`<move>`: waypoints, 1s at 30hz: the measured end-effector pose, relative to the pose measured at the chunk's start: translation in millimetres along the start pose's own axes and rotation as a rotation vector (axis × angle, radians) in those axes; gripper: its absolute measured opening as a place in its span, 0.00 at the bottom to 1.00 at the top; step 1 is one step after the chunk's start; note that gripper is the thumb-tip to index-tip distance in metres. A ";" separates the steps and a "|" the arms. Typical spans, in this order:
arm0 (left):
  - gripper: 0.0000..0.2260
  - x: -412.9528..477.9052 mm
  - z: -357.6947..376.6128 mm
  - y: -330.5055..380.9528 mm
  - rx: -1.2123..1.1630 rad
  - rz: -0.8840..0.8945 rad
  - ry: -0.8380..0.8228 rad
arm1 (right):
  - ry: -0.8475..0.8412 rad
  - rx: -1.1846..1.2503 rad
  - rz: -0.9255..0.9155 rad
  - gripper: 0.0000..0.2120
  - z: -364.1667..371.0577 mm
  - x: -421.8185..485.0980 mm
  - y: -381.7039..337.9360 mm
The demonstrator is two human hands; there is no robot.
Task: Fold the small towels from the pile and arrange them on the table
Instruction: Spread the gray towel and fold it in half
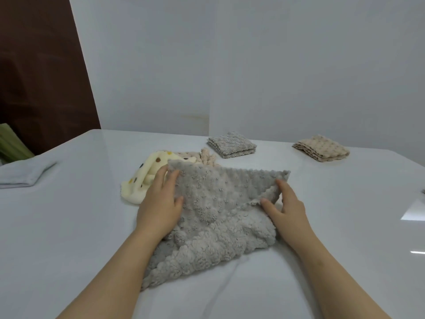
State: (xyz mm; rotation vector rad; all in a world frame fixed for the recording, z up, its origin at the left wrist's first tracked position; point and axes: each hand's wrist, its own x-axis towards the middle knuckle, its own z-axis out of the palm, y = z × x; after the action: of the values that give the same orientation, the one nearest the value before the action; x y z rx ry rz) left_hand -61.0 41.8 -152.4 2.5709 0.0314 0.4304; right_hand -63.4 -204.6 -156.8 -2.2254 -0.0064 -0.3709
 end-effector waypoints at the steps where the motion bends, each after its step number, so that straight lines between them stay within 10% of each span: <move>1: 0.25 -0.1 1.7 -1.5 0.061 -0.030 -0.059 | -0.039 -0.090 0.013 0.31 1.8 0.9 2.5; 7: 0.19 -4.9 -6.4 13.4 0.169 0.142 0.071 | 0.034 -0.064 -0.084 0.19 1.2 -3.8 -5.1; 16: 0.22 -12.1 18.1 15.0 0.348 0.277 -0.412 | -0.129 -0.236 -0.130 0.13 1.4 -8.6 -14.8; 25: 0.22 -13.6 10.5 19.0 0.341 0.286 -0.385 | -0.157 0.460 0.029 0.09 -41.7 -15.3 -21.5; 30: 0.19 -17.6 7.5 26.6 0.279 0.342 -0.362 | -0.312 -0.087 0.050 0.04 -34.0 -18.0 -22.7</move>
State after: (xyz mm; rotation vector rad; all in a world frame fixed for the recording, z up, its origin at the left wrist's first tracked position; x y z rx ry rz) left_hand -77.1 13.3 -150.3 2.8988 -0.5165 0.0768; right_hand -92.5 -213.9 -124.3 -2.3434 -0.1025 0.0058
